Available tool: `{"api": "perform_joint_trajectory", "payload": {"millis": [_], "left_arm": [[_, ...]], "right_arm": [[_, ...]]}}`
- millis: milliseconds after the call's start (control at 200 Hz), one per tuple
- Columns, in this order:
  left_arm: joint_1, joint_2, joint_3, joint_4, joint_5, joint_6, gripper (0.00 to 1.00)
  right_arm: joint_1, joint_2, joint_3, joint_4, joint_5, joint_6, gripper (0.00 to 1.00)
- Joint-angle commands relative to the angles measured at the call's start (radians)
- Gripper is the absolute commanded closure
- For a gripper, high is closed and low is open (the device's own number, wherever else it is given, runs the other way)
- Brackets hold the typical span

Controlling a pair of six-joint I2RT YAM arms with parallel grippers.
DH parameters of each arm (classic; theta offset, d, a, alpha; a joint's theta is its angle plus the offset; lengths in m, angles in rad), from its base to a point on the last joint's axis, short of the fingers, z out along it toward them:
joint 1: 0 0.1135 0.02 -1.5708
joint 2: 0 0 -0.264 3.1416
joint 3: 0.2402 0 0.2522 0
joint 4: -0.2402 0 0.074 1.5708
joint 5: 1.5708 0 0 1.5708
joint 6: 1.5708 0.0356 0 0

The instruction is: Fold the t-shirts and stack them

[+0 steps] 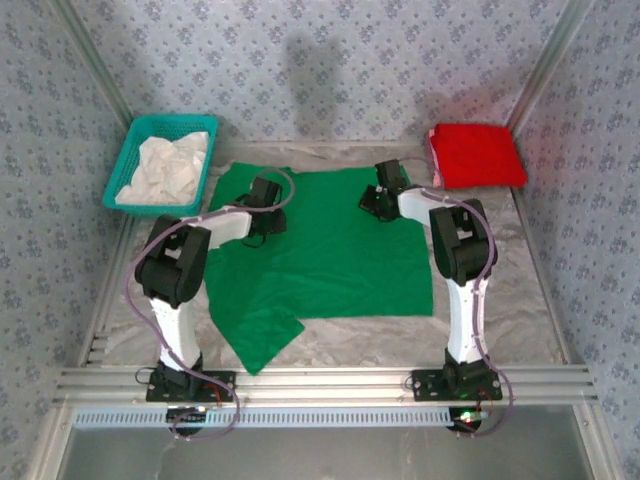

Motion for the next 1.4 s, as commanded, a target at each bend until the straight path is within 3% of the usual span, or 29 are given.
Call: {"api": "perform_joint_trajectory", "payload": {"millis": [0,135,230,330,385,480,620,769,954,1029,1119,1269,1394], "left_arm": [[-0.047,0.012,-0.025,0.011,0.083,-0.024,0.88],[-0.112,-0.034,-0.165,0.085,0.161,-0.087,0.88],[-0.172,-0.091,-0.198,0.057,0.155,-0.096,0.89],[-0.159,-0.179,-0.185,0.022,0.157,-0.086,0.89],[-0.12,-0.222,-0.151,0.009,0.162,-0.059,0.83],[-0.036,-0.209,0.018,-0.07,0.204,0.035,0.74],[0.044,-0.037,0.396,-0.285,0.136,0.184,0.64],[0.124,0.183,0.724,-0.462,0.104,0.225,0.54],[0.156,0.45,1.125,-0.717,0.062,0.224,0.42],[0.161,0.516,1.204,-0.762,0.047,0.212,0.39],[0.169,0.556,1.229,-0.759,0.042,0.188,0.26],[0.191,0.61,1.283,-0.768,-0.028,0.158,0.24],[0.217,0.655,1.324,-0.768,-0.021,0.148,0.23]], "right_arm": [[-0.008,-0.057,-0.131,0.014,0.029,0.04,1.0],[-0.021,-0.157,-0.359,0.083,0.03,0.095,1.0],[-0.039,-0.214,-0.464,0.097,0.032,0.115,1.0],[-0.064,-0.233,-0.484,0.075,0.043,0.09,1.0],[-0.08,-0.226,-0.473,0.071,0.043,0.075,1.0],[-0.106,-0.196,-0.434,0.077,0.02,0.067,1.0],[-0.117,-0.165,-0.375,0.082,0.012,0.075,1.0],[-0.117,-0.191,-0.336,0.072,0.015,0.058,1.0],[-0.139,-0.206,-0.3,0.032,0.008,0.022,1.0],[-0.149,-0.211,-0.295,0.026,-0.001,0.015,1.0],[-0.151,-0.216,-0.295,0.02,-0.004,0.006,1.0],[-0.154,-0.222,-0.3,0.013,-0.003,-0.009,1.0],[-0.159,-0.22,-0.303,0.015,-0.008,-0.011,1.0]]}}
